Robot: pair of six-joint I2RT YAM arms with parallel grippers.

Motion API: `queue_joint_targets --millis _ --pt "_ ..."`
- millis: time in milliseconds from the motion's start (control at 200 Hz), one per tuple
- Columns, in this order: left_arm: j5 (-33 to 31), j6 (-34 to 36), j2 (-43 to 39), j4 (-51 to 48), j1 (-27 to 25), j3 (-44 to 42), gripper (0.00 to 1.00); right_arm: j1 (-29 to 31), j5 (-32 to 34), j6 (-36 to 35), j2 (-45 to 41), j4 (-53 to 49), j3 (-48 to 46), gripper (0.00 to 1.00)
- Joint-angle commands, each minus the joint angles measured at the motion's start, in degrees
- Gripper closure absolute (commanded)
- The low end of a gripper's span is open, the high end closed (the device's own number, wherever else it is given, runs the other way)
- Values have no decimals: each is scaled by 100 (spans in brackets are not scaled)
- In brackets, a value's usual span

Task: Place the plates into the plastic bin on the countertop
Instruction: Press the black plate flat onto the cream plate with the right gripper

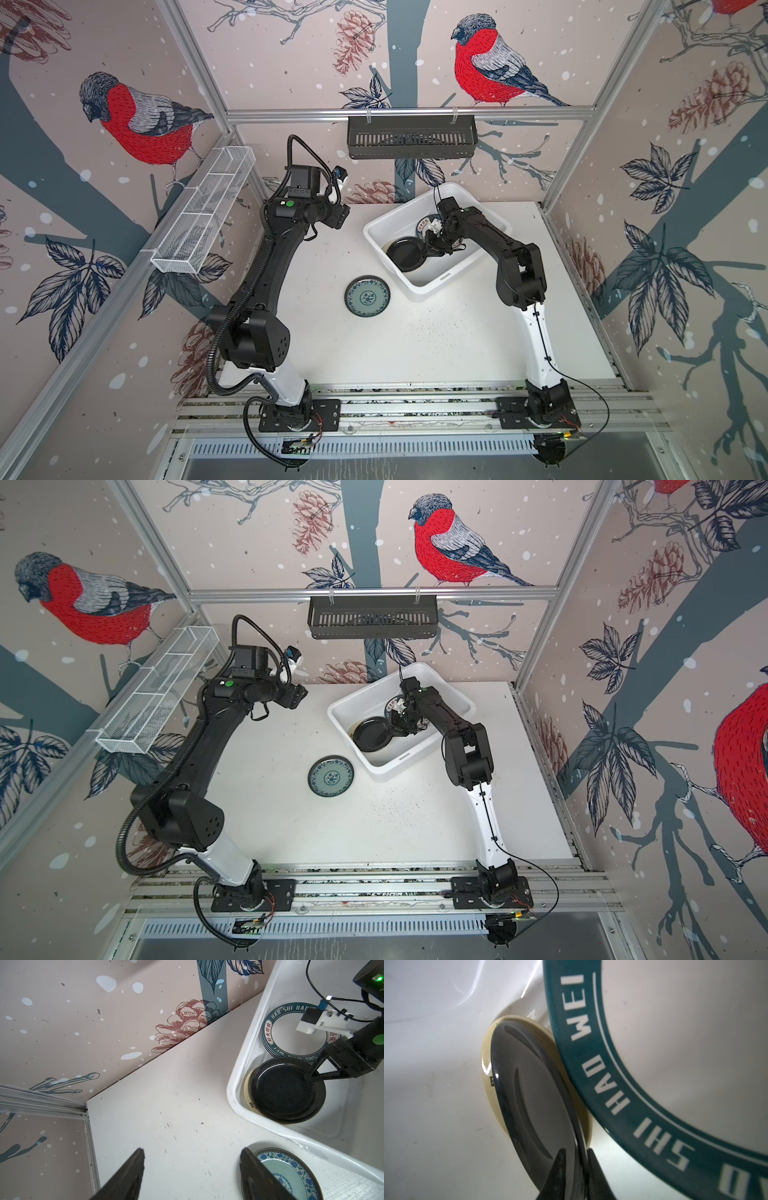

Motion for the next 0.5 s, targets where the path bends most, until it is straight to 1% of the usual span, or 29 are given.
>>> queue_joint_targets --millis 0,495 --pt "68 68 15 150 29 15 27 10 -43 64 9 -64 8 79" --pt "175 77 42 187 92 5 27 22 -9 82 39 -113 76 75"
